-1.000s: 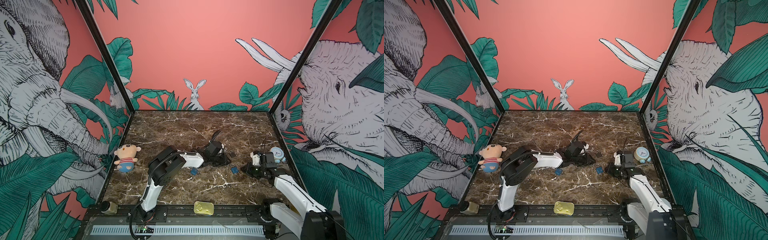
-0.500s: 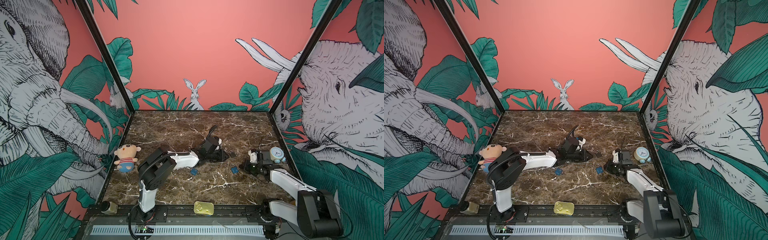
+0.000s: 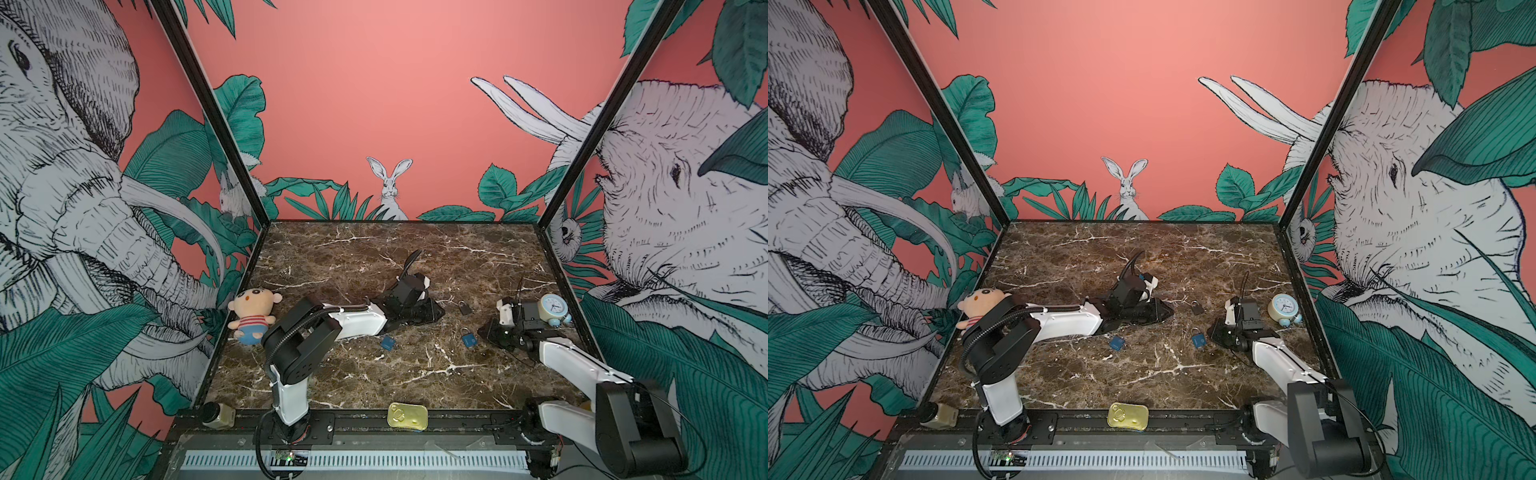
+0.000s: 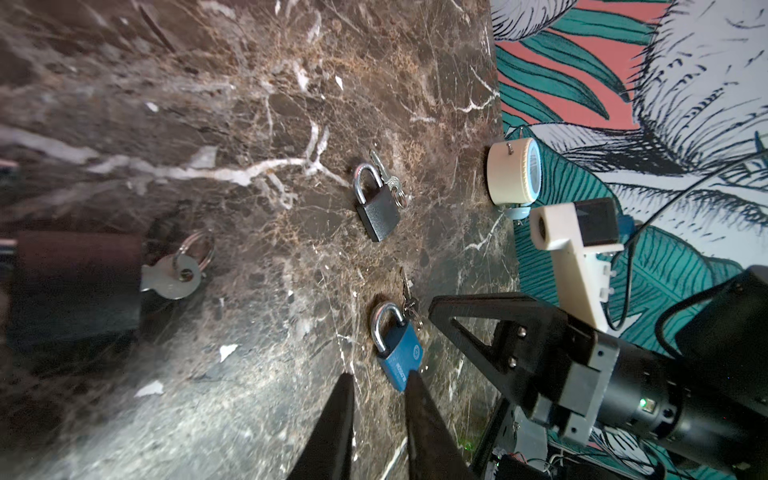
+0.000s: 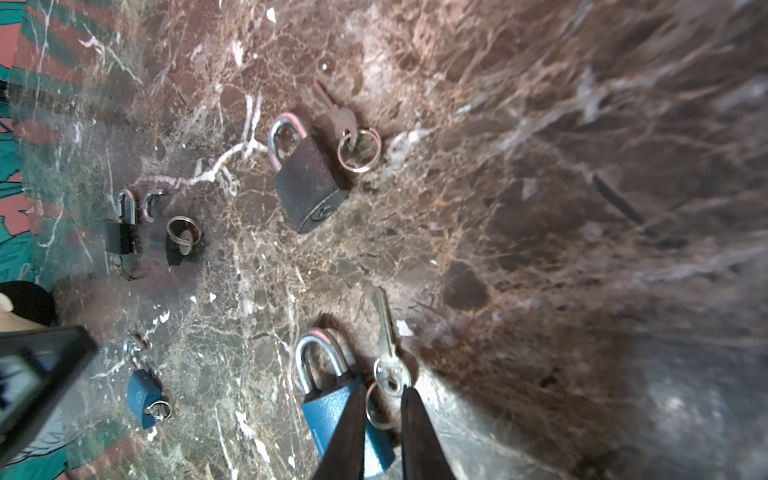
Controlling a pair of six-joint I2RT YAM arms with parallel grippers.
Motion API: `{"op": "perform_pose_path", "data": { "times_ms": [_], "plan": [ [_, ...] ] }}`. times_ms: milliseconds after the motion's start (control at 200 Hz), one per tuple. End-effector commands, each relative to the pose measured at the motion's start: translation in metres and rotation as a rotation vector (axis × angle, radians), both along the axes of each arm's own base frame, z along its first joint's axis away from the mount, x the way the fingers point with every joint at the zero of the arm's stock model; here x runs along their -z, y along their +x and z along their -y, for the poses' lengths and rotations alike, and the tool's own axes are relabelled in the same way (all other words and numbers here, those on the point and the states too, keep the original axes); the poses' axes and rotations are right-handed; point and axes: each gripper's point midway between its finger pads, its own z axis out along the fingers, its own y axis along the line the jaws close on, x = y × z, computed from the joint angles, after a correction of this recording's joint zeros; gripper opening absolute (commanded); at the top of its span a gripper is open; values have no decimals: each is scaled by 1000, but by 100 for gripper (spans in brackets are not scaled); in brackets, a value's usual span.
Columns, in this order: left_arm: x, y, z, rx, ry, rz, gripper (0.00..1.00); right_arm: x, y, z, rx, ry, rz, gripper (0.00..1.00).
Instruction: Lock with the key
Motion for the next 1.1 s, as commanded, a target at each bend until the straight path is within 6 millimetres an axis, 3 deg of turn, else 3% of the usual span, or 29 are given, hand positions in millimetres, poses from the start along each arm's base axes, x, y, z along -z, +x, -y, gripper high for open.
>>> {"op": "perform_pose_path", "data": {
  "times_ms": [0,125,265,570,765,1095],
  "plan": [
    [-24,7,-13,-26,-27,61,25,-10,1,3,-3,-52,22,17],
    [-32,15,-39,-68,-2,97,25,-33,4,-7,-51,-93,84,18],
    [-43,26,-80,-133,72,157,25,-61,14,-32,-155,-113,168,20],
    [-56,36,-161,-291,124,188,23,-83,48,-104,-443,-248,314,29],
    [-52,36,-198,-363,162,179,23,-72,82,-142,-549,-286,337,37],
    [-38,39,-214,-394,175,133,23,-29,117,-178,-607,-262,262,39]
  ]
}}
